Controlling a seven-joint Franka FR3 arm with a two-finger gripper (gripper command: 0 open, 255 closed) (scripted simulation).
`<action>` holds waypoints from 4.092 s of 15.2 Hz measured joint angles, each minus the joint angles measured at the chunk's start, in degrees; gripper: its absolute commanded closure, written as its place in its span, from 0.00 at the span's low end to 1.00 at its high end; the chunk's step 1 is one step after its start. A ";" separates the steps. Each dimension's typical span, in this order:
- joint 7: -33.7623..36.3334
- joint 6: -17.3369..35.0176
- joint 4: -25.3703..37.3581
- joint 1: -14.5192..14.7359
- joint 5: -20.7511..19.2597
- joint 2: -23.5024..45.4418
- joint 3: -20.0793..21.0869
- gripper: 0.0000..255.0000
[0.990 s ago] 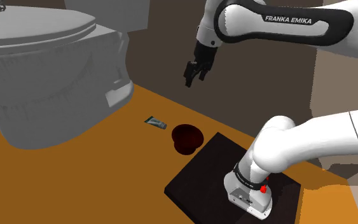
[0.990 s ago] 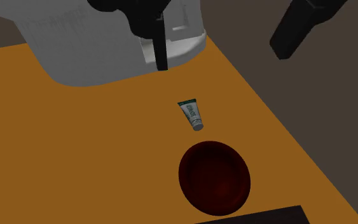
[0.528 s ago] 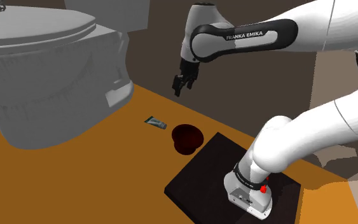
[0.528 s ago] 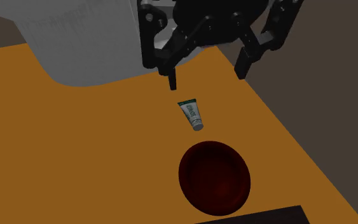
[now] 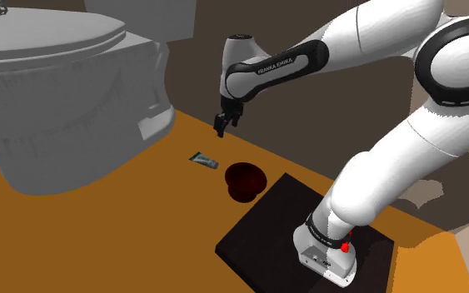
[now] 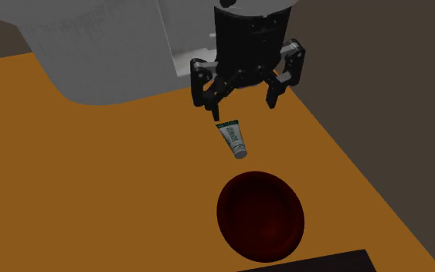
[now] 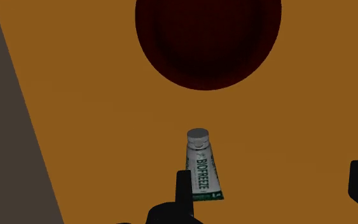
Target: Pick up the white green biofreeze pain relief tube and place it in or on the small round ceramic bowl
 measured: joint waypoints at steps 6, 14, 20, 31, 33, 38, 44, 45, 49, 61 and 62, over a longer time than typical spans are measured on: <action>-1.03 6.44 5.16 -0.23 -2.09 13.30 -0.12 0.00; -2.26 12.49 16.05 -0.32 -5.18 32.45 -0.79 0.00; -3.37 14.55 24.94 -0.23 -6.97 45.04 -1.40 0.00; -3.21 18.31 27.63 -0.38 -7.63 51.65 -1.93 0.00; -3.22 18.36 27.66 -0.39 -7.64 51.72 -1.94 0.00; -3.22 18.37 27.66 -0.40 -7.64 51.73 -1.94 1.00; -3.22 18.37 27.66 -0.39 -7.64 51.74 -1.94 1.00; -3.22 18.38 27.65 -0.39 -7.64 51.74 -1.94 1.00; -3.53 17.04 26.92 -0.49 -7.49 49.64 -1.80 1.00; -4.90 11.06 25.32 -0.86 -6.71 42.00 -1.30 1.00; -4.96 10.46 25.26 -0.84 -6.64 41.34 -1.25 1.00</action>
